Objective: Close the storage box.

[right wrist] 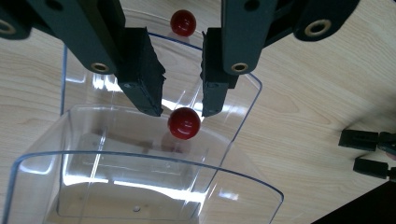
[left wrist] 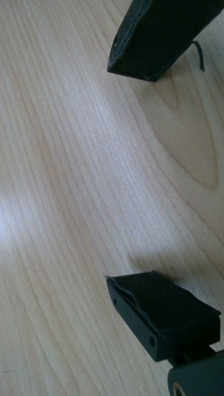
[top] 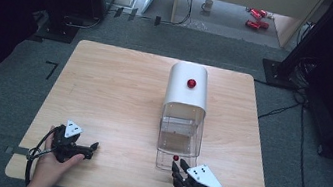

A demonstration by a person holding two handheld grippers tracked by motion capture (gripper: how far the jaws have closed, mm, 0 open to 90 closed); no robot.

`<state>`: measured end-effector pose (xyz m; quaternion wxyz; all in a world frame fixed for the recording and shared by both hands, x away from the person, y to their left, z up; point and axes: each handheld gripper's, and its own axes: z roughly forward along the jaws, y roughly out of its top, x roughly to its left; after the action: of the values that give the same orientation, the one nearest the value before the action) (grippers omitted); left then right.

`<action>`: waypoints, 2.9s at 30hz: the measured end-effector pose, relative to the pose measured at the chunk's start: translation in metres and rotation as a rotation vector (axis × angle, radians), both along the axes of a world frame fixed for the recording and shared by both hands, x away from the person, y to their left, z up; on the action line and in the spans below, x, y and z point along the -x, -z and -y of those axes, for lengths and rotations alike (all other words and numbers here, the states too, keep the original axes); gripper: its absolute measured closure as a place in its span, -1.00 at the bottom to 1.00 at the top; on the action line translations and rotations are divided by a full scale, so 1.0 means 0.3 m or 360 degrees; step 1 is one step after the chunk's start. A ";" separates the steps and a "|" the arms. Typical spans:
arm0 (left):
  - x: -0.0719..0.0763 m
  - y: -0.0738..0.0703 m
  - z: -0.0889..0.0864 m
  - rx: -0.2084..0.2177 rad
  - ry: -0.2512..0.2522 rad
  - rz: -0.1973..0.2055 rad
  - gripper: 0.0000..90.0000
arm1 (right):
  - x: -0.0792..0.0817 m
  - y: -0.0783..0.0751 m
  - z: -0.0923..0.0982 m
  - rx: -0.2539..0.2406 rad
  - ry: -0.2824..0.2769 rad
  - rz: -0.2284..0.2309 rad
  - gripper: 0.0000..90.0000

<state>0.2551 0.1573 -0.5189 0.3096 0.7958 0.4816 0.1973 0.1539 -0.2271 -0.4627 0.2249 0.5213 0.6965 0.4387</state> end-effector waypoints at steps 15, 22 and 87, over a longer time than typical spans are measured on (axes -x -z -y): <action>0.001 0.000 0.001 0.0001 0.0018 0.0001 -0.97 | -0.014 0.027 -0.039 -0.0057 0.0136 -0.0005 0.59; 0.002 0.000 0.002 0.0001 0.0027 -0.0001 -0.97 | -0.011 0.026 -0.043 -0.0077 0.0148 0.0033 0.64; 0.004 0.000 0.004 0.0005 0.0037 0.0000 -0.97 | -0.171 -0.101 -0.034 -0.0078 0.0141 0.0112 0.69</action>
<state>0.2538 0.1560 -0.5191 0.3132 0.8008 0.4727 0.1929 0.2052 -0.2170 -0.4324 0.2556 0.5412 0.6536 0.4632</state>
